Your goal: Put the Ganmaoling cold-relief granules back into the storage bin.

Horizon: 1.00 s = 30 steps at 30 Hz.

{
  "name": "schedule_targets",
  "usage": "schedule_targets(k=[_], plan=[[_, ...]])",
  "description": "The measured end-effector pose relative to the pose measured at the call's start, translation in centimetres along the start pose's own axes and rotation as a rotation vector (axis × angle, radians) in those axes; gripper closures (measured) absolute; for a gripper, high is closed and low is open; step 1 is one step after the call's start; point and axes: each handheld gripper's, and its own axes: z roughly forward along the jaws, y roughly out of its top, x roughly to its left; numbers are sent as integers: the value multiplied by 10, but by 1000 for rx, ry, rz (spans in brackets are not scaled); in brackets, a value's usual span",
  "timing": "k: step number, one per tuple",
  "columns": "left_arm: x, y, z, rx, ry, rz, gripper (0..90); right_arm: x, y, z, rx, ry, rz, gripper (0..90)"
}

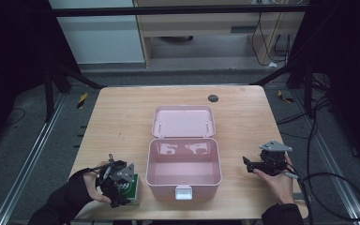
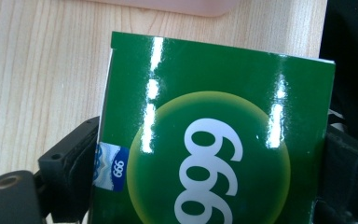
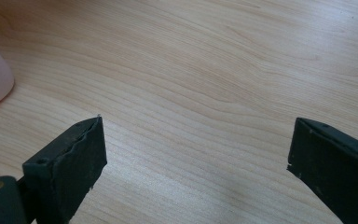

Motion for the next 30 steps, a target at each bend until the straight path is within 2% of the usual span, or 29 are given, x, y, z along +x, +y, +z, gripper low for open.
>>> schedule_targets(k=[9,12,17,24,30], plan=[[-1,-1,-2,-1,2,-6,132,0,0,0,5,2,5,45],[-2,-1,-4,7,8,3,143,0,0,0,4,0,-1,46],[-2,-3,-9,-2,13,-13,149,0,0,0,6,4,-4,46],[1,-3,-32,-3,38,-36,149,0,0,0,7,4,-6,47],[5,-2,-55,-27,65,-49,148,0,0,0,2,2,-2,47]])
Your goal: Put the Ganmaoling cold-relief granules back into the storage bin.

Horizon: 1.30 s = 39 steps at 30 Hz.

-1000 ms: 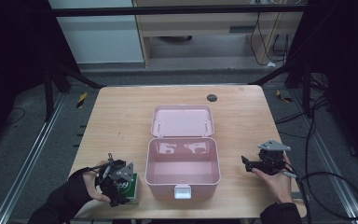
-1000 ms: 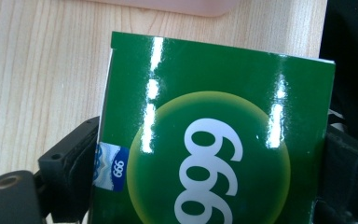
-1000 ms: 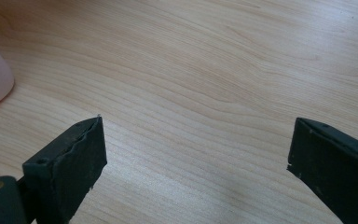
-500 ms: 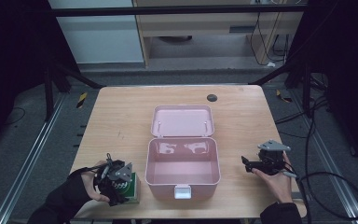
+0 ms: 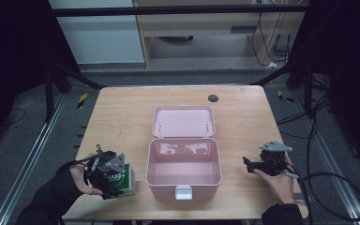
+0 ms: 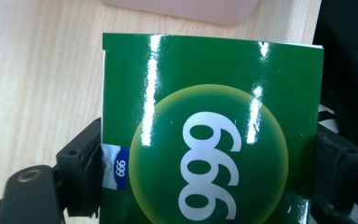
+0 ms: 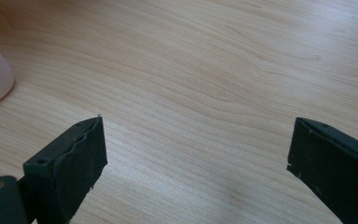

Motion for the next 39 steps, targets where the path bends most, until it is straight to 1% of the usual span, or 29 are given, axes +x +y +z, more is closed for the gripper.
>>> schedule_targets(k=[1,2,7,10,11,14,17,18,22,24,28,29,36,38,39], plan=[[1,1,-6,-7,7,-9,149,0,0,0,2,1,-3,47],[1,1,-6,-7,7,-9,149,0,0,0,2,1,-2,47],[6,6,-20,-12,22,-12,148,0,0,0,-1,2,-5,47],[9,9,-28,-9,26,-20,148,0,0,0,1,1,-4,47],[11,11,-33,-13,27,-24,148,0,0,0,1,1,-4,47],[13,13,-37,-16,27,-25,148,0,0,0,0,0,-4,47],[16,17,-46,-26,31,-23,148,0,0,0,-2,0,-3,47],[16,17,-46,-26,31,-23,148,0,0,0,-2,0,-3,47],[19,22,-56,-30,33,-32,148,1,0,1,1,3,-7,48],[21,27,-62,-31,38,-24,149,1,0,0,-3,2,-5,48],[22,32,-68,-28,37,-23,149,1,0,0,-1,3,0,48],[23,35,-70,-28,38,-18,149,1,1,-1,-1,2,2,48],[25,46,-78,-35,37,-8,149,1,0,0,-4,3,-6,49],[25,51,-81,-43,37,-3,149,1,0,0,-4,3,-7,49],[25,51,-81,-43,37,-3,149,1,0,0,-4,3,-7,49]])
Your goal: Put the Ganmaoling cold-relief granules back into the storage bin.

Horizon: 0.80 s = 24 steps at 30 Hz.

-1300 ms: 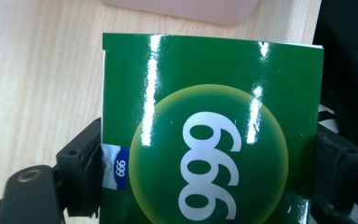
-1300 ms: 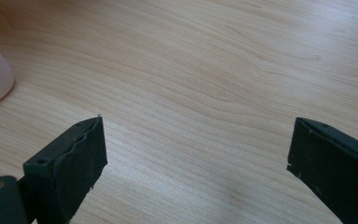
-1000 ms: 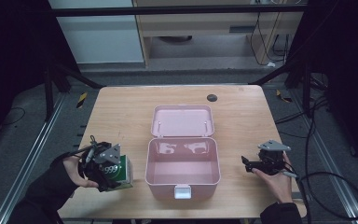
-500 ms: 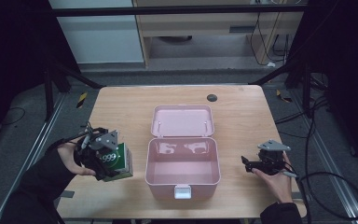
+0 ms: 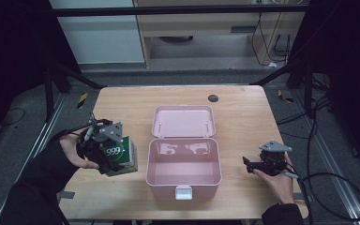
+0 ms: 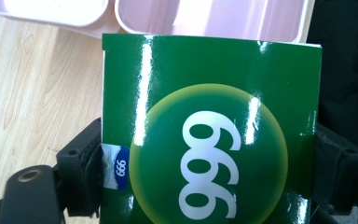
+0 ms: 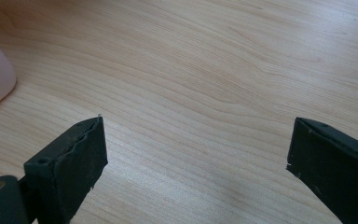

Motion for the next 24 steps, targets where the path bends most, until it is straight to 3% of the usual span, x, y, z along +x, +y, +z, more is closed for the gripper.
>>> schedule_targets(k=[24], plan=[[0,45,-4,-25,-10,55,150,-1,0,-1,-1,-2,4,50]])
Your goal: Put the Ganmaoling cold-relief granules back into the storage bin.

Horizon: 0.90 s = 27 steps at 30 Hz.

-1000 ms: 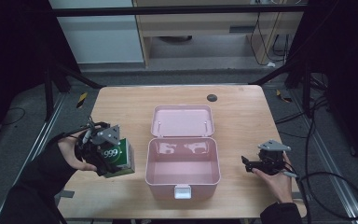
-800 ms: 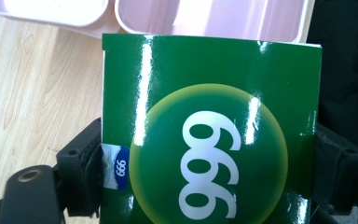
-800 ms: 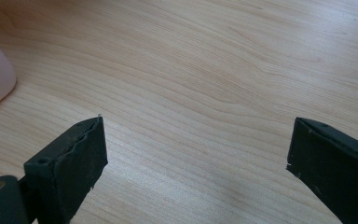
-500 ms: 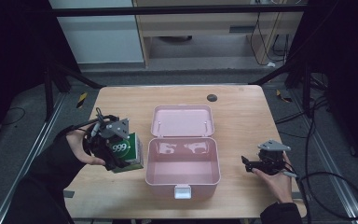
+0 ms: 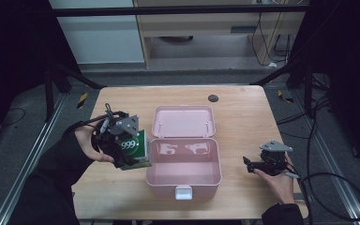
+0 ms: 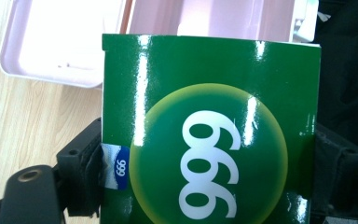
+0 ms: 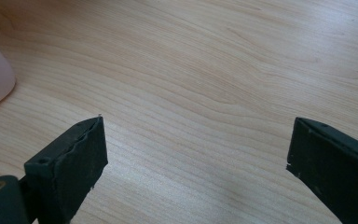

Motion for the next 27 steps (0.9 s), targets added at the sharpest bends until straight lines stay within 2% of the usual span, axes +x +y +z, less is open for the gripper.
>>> schedule_targets(k=[7,17,27], plan=[[2,12,6,16,-14,21,151,0,0,0,0,1,0,51],[-1,28,14,3,-28,45,150,0,0,0,1,-1,-1,52],[-2,45,26,13,-41,75,150,0,0,0,5,1,-1,52]])
